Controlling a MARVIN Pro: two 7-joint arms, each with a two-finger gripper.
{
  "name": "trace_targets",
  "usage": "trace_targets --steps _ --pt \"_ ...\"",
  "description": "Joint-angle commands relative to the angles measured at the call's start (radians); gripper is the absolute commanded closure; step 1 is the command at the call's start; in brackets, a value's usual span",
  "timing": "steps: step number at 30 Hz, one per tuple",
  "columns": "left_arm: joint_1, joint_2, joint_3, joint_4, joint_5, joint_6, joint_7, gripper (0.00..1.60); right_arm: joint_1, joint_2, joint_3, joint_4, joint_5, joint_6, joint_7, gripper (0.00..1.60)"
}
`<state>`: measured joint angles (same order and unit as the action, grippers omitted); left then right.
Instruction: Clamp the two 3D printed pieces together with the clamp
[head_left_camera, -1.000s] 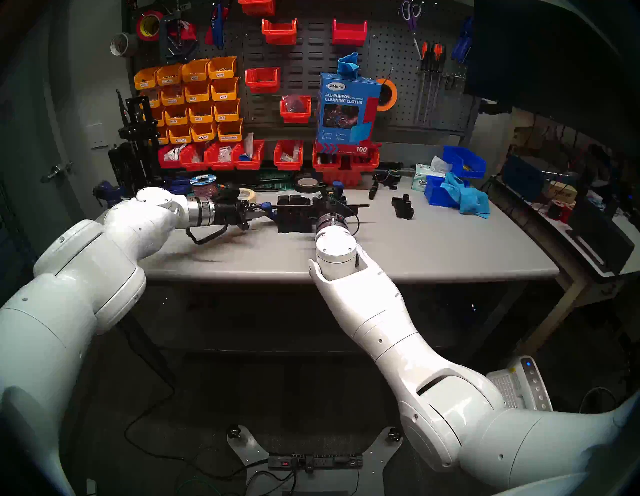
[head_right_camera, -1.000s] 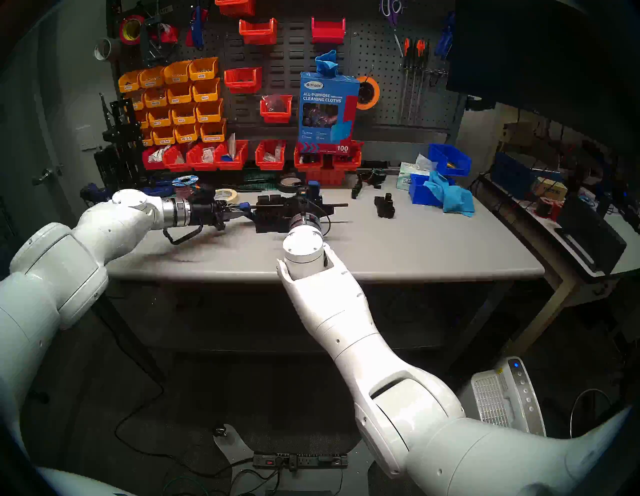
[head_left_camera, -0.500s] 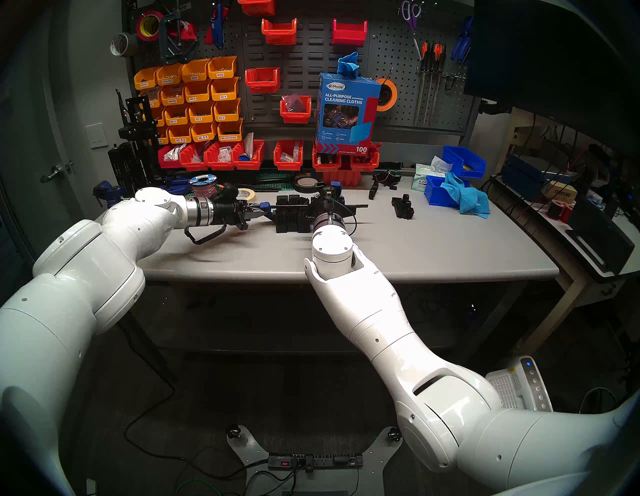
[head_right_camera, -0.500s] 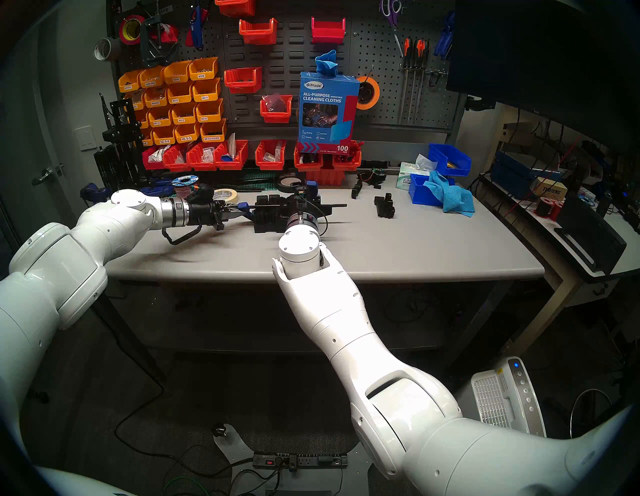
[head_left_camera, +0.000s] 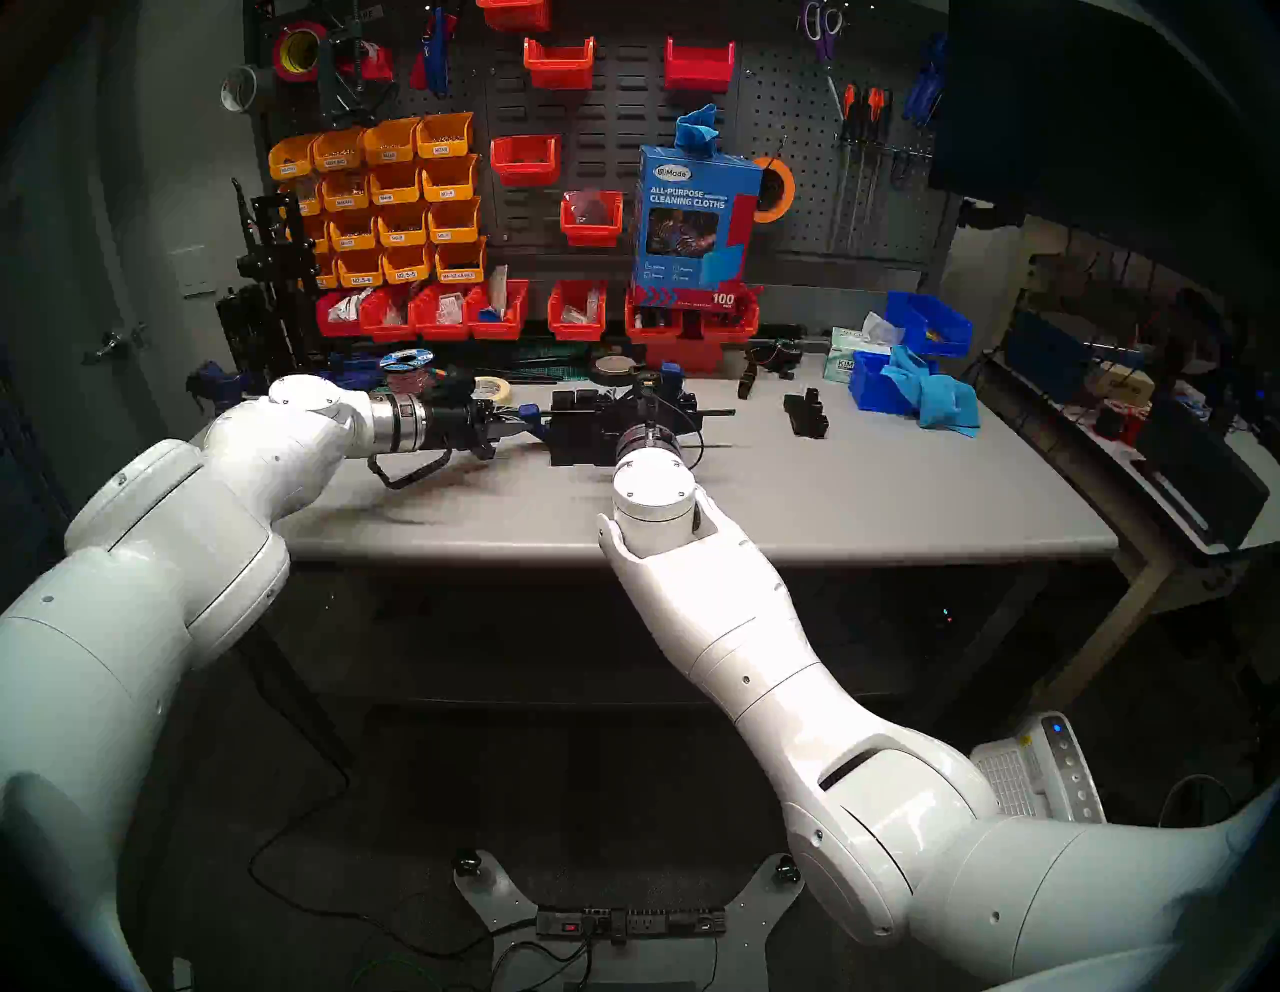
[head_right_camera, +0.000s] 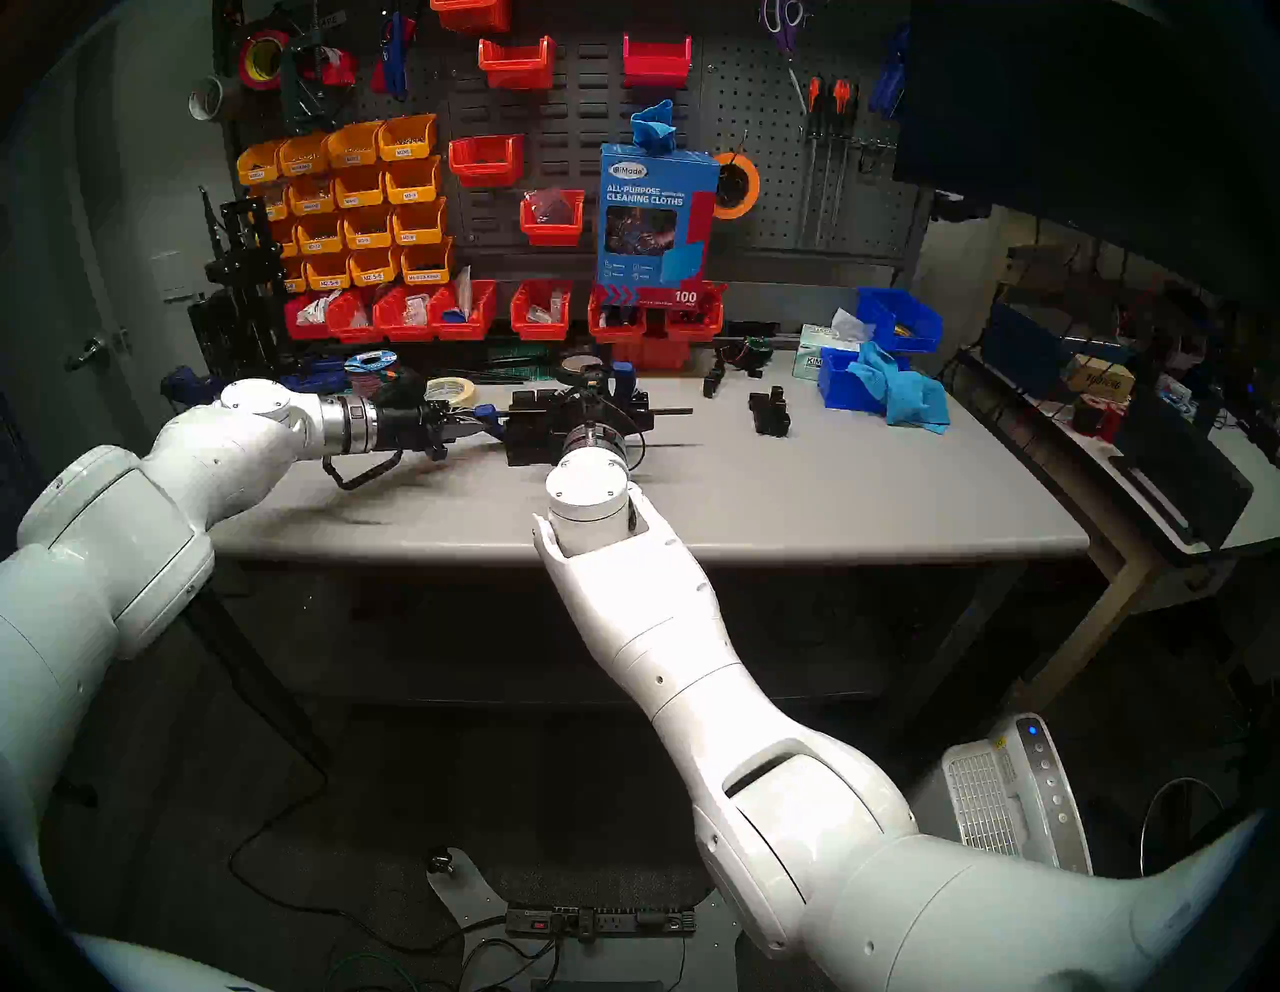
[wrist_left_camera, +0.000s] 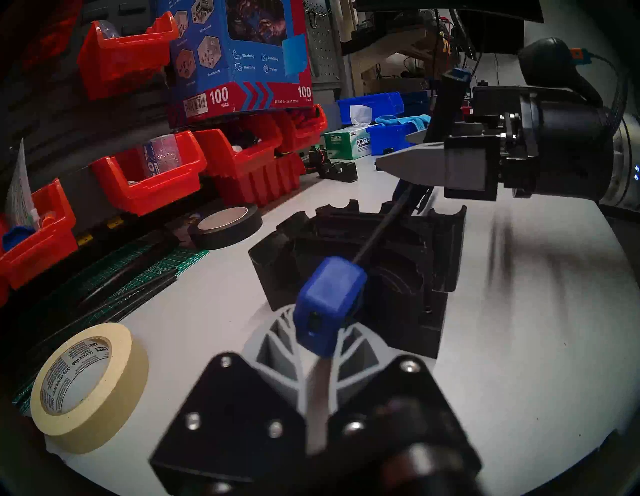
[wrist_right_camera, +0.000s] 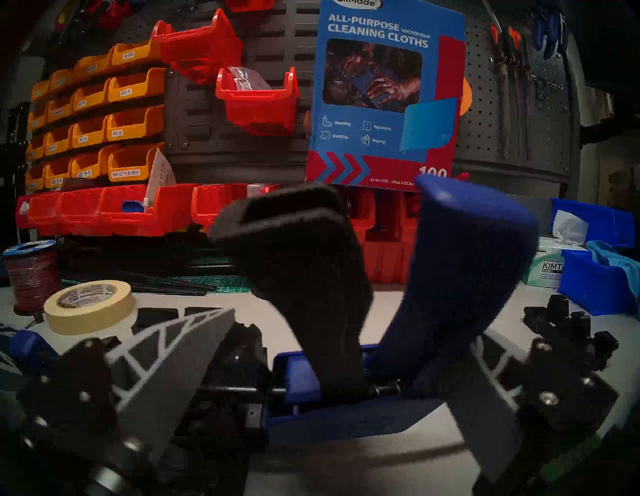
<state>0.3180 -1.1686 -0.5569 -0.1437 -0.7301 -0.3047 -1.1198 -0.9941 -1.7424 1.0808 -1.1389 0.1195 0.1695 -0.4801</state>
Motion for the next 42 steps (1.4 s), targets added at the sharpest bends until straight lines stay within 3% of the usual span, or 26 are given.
trace_targets --steps 1,42 --pt "-0.010 -0.031 0.001 -0.015 0.000 0.003 -0.004 1.60 0.007 -0.046 -0.032 -0.005 0.006 0.002 0.016 0.00" --pt "-0.009 -0.029 -0.004 -0.014 0.000 0.016 -0.006 1.60 0.071 -0.038 -0.002 -0.028 0.068 0.026 -0.031 0.00"
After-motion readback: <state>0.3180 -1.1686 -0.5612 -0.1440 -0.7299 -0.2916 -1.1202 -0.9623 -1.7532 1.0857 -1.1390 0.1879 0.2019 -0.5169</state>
